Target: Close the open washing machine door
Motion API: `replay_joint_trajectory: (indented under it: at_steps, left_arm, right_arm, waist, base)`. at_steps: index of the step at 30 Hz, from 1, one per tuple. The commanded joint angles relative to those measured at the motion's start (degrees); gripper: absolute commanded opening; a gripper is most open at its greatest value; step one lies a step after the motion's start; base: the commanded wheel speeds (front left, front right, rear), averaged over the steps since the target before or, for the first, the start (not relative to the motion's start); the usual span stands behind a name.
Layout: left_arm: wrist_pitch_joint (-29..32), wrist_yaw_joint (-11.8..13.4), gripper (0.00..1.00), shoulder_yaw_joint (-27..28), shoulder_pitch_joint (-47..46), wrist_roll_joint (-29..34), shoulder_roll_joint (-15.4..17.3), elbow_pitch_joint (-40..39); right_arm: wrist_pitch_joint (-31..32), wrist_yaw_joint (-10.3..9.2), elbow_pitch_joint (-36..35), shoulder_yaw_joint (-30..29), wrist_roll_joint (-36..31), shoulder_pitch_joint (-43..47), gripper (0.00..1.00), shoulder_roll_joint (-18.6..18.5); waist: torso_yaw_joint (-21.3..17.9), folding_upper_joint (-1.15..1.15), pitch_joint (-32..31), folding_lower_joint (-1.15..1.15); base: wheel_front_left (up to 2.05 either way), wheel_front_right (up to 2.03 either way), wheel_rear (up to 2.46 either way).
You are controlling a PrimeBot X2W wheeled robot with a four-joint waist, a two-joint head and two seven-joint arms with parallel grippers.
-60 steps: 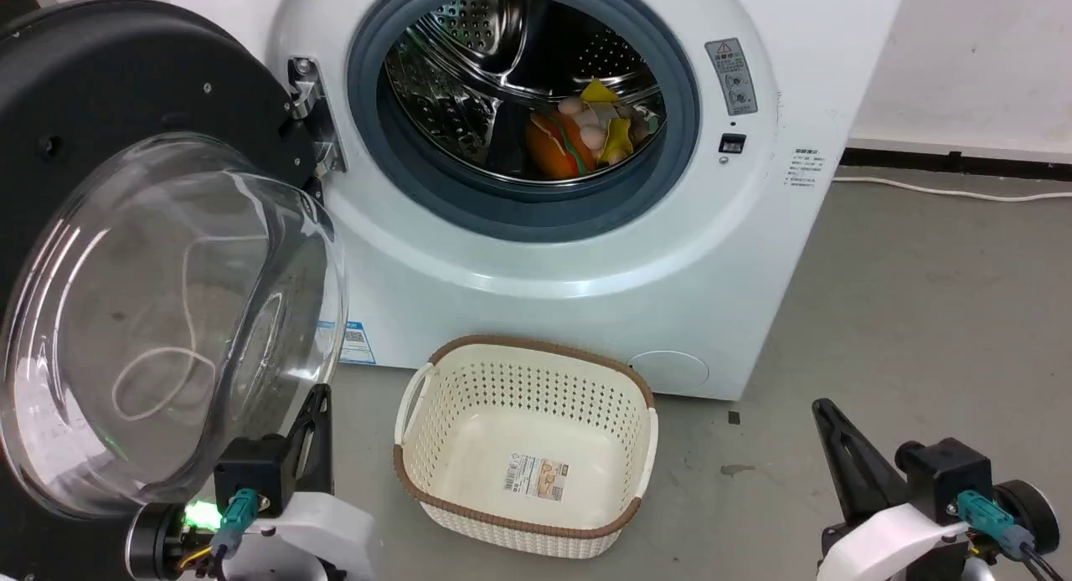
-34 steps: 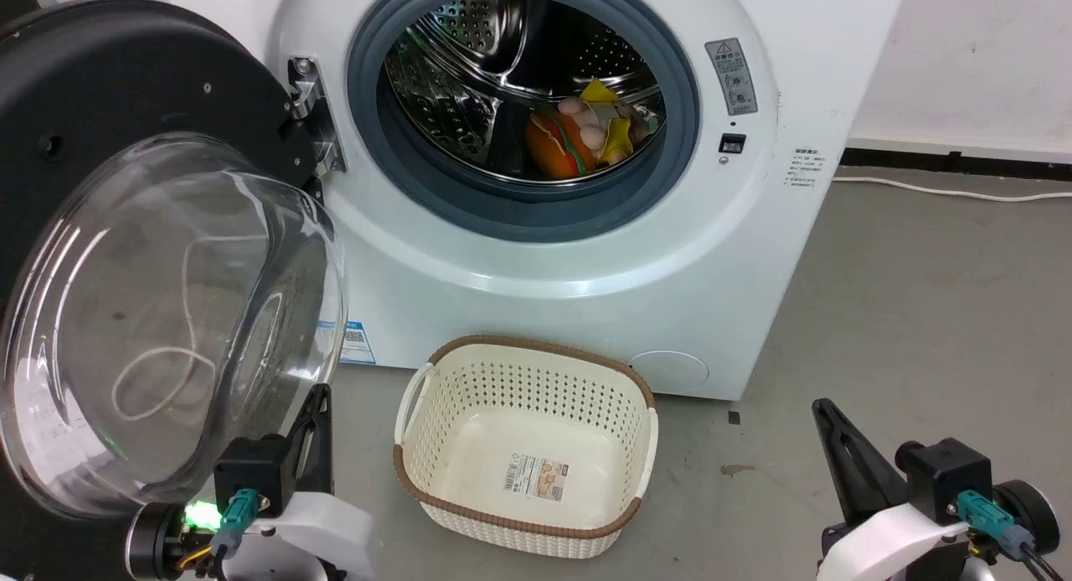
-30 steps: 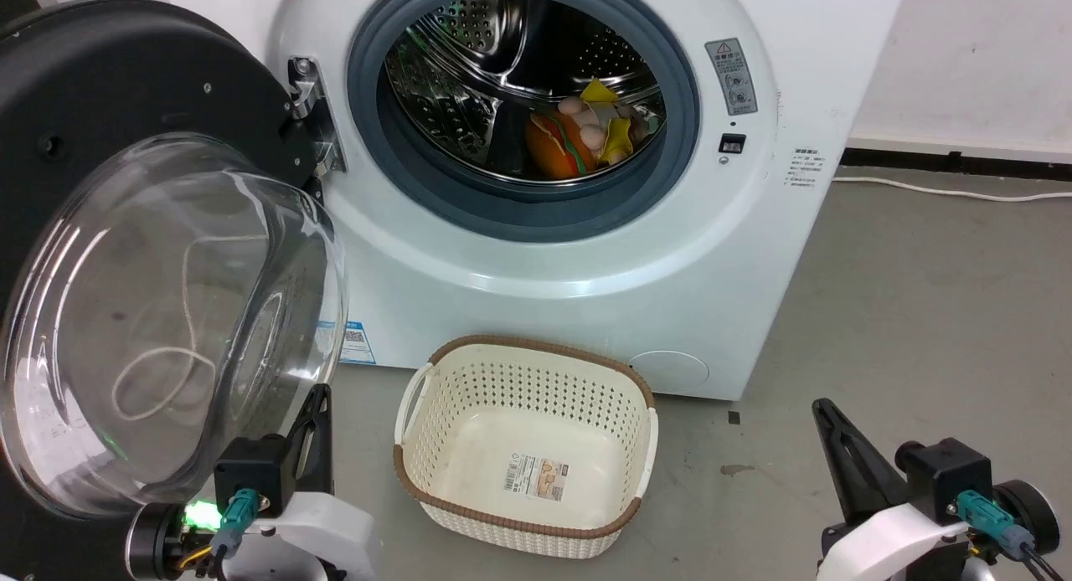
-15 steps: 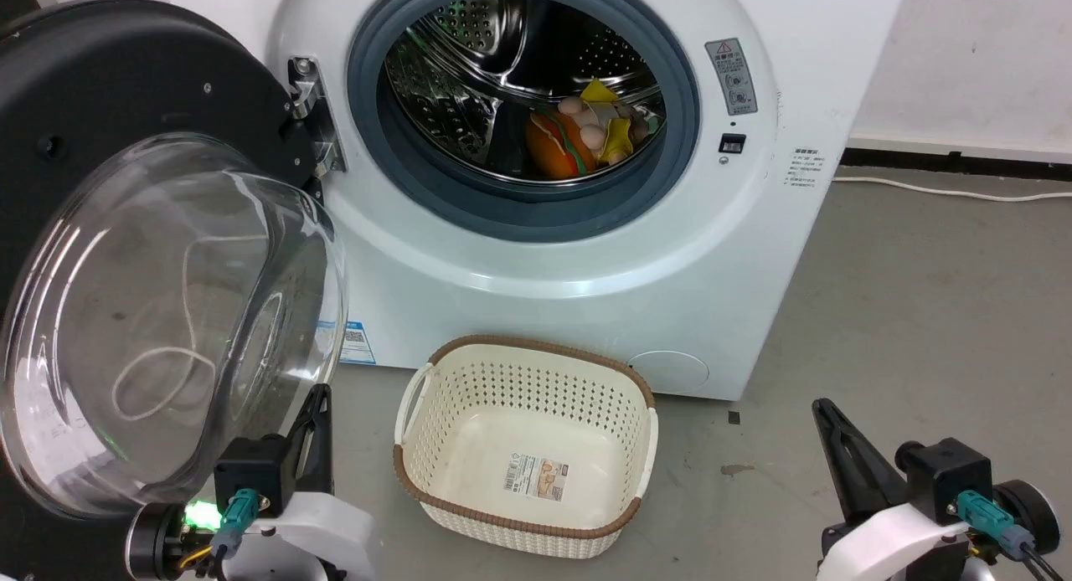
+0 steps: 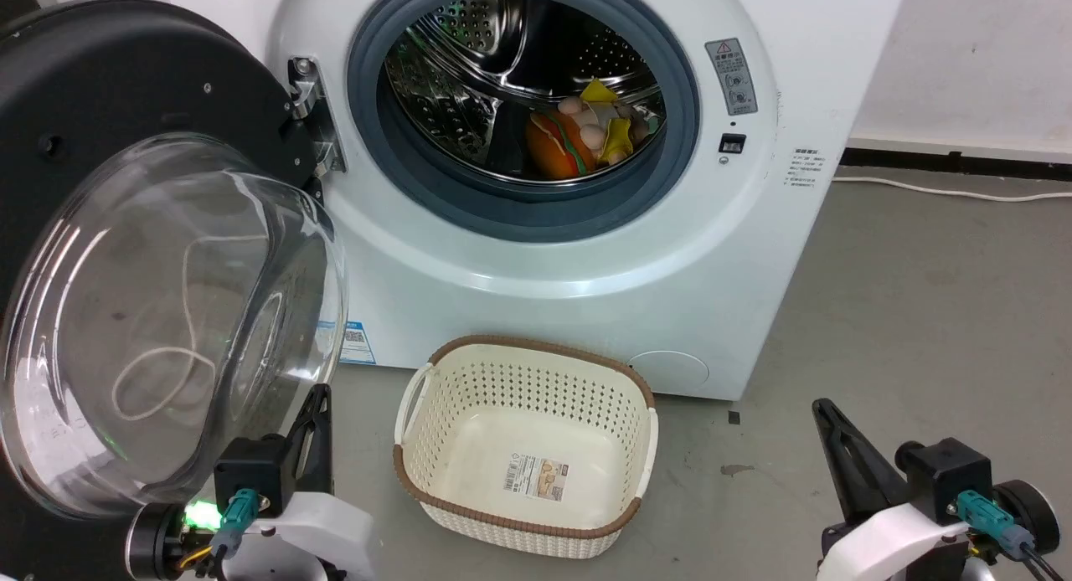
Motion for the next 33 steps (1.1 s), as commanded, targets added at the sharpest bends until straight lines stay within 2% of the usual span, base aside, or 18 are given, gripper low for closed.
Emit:
replay_joint_trajectory:
  at_steps: [1,16,17,30,32,33]
  left_arm:
    - [0.0,-0.3,0.00,0.0,0.8,0.2,0.0,-0.3]
    - [0.0,-0.3,0.00,0.0,0.8,0.2,0.0,-0.3]
    - [0.0,0.0,1.00,-0.1,0.0,-0.1,0.0,0.0]
    - [-1.5,-0.1,1.00,-0.9,0.6,-2.2,0.0,0.5]
    - [-1.7,-0.1,0.00,-1.1,0.7,-2.6,0.0,0.6]
    - [-1.9,-0.1,0.00,-1.1,0.7,-2.8,0.0,0.6]
  right_arm:
    - [0.0,0.05,-0.3,0.0,-0.3,-0.8,0.00,-0.1]
    - [0.0,0.05,-0.3,0.0,-0.3,-0.8,0.00,-0.1]
    - [0.0,0.00,0.1,0.0,0.1,0.0,1.00,0.0]
    - [-1.5,0.00,0.9,0.8,2.2,0.6,1.00,0.0]
    - [-1.8,0.01,1.0,0.9,2.6,0.6,1.00,0.0]
    - [-1.9,0.01,1.0,1.0,2.8,0.7,1.00,0.0]
  waist:
    - [0.0,0.00,0.0,0.00]
    - [0.0,0.00,0.0,0.00]
    - [0.0,0.00,0.0,0.00]
    - [0.0,0.00,0.0,0.00]
    - [0.0,0.00,0.1,0.00]
    - [0.0,0.00,0.1,0.00]
  base:
    - [0.00,0.00,0.00]
    - [0.00,0.00,0.00]
    - [0.00,0.00,0.00]
    - [0.00,0.00,0.00]
    - [0.00,0.00,0.00]
    - [0.00,0.00,0.00]
